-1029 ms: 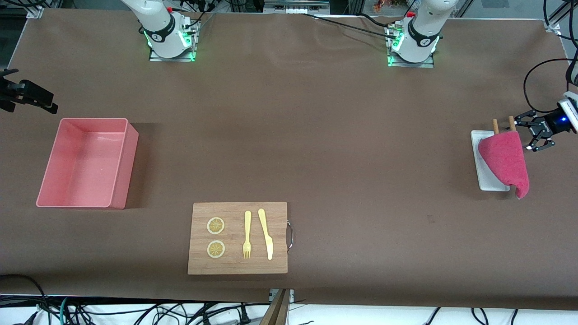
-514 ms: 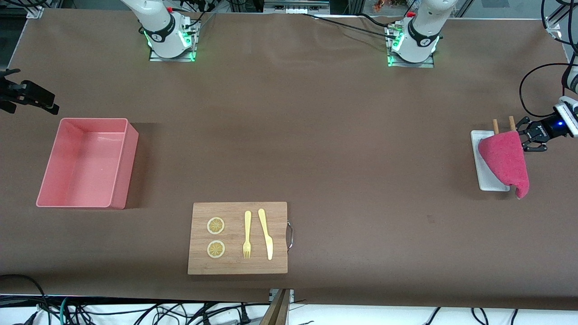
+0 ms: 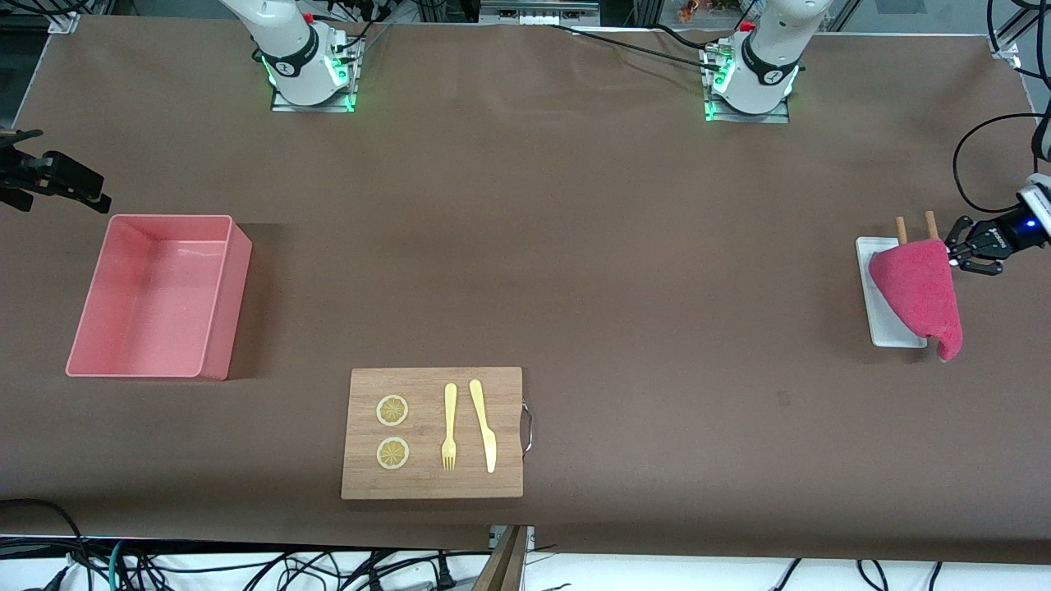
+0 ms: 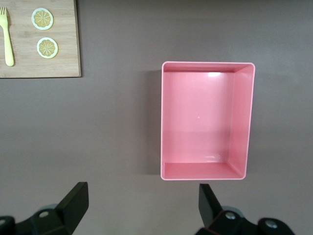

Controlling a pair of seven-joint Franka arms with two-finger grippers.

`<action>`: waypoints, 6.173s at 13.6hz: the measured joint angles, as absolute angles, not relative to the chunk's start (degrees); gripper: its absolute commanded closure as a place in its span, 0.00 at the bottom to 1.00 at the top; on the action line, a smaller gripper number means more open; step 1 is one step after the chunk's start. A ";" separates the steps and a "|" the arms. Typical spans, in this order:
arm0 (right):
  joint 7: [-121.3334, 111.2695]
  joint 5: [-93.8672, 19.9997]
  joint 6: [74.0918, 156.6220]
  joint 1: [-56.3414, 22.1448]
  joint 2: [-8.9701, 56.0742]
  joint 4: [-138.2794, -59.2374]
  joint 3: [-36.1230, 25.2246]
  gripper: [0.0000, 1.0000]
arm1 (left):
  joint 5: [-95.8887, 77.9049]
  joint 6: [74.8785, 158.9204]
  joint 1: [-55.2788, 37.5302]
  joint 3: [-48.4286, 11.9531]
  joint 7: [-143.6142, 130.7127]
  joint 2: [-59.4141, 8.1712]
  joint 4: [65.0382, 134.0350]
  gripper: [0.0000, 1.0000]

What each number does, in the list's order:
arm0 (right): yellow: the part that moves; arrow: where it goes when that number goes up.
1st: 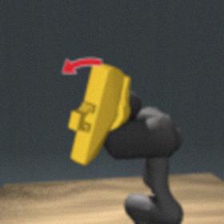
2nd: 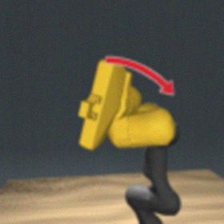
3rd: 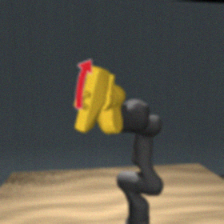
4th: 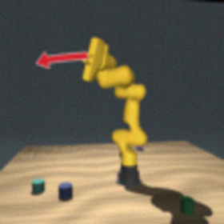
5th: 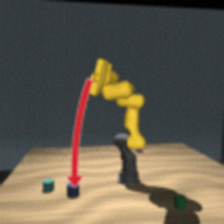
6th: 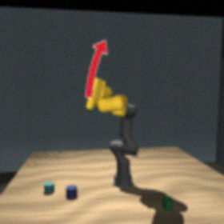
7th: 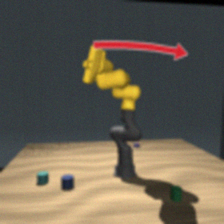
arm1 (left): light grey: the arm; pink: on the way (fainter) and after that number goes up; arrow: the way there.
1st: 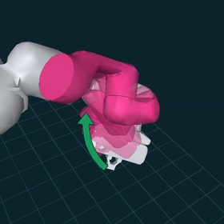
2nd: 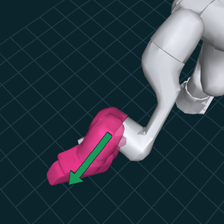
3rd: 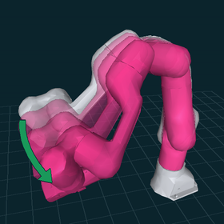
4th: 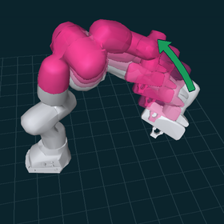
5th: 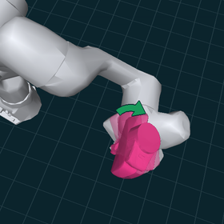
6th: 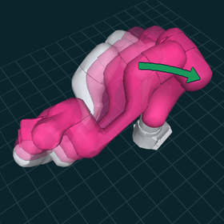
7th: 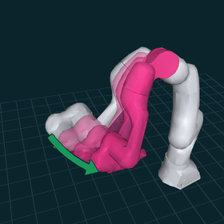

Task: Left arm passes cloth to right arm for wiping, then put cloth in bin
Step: 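Grasp the pink cloth with the left gripper and lift it, then carry the cloth to mid-table while the right gripper reaches toward it, then grasp the cloth with the right gripper while the left gripper holds it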

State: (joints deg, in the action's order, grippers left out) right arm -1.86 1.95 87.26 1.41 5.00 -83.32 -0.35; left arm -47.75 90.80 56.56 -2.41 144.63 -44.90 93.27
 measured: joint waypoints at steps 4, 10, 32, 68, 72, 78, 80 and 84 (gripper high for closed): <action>-1.86 1.99 89.36 1.44 6.11 -84.90 -0.36 0.01 | -40.19 90.57 56.91 -2.24 133.55 -41.57 86.01 1.00; 0.71 1.89 91.84 1.34 7.87 -87.99 1.06 0.01 | -25.58 87.53 54.13 -3.12 103.56 -26.71 84.84 1.00; 81.48 -14.90 125.96 -4.31 24.98 -88.53 22.18 0.01 | -23.35 101.89 18.27 -34.57 -44.32 -12.06 85.03 1.00; 99.20 -14.91 146.50 -11.39 33.71 -88.41 27.83 1.00 | -23.84 145.12 -4.18 -33.71 -93.87 -24.37 84.97 1.00; 99.15 -14.91 147.04 -11.35 33.78 -88.41 27.82 1.00 | -23.84 145.12 -4.10 -33.69 -93.87 -24.37 84.97 1.00; 99.15 -14.91 147.35 -11.31 33.78 -87.94 27.82 1.00 | -23.84 145.12 -4.10 -33.68 -93.87 -24.37 84.96 1.00; 99.15 -14.91 147.38 -11.28 33.78 -87.86 27.82 1.00 | -23.84 145.12 -4.10 -33.68 -93.87 -24.37 84.96 1.00; 99.15 -14.91 147.39 -11.23 33.78 -87.71 27.79 1.00 | -23.83 145.12 -4.10 -33.68 -93.87 -24.37 84.95 1.00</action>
State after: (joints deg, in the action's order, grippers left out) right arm 99.15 -14.91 147.39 -11.23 33.78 -87.71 27.79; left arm -23.83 145.12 -4.10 -33.68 -93.87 -24.37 84.95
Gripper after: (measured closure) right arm 0.987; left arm 0.982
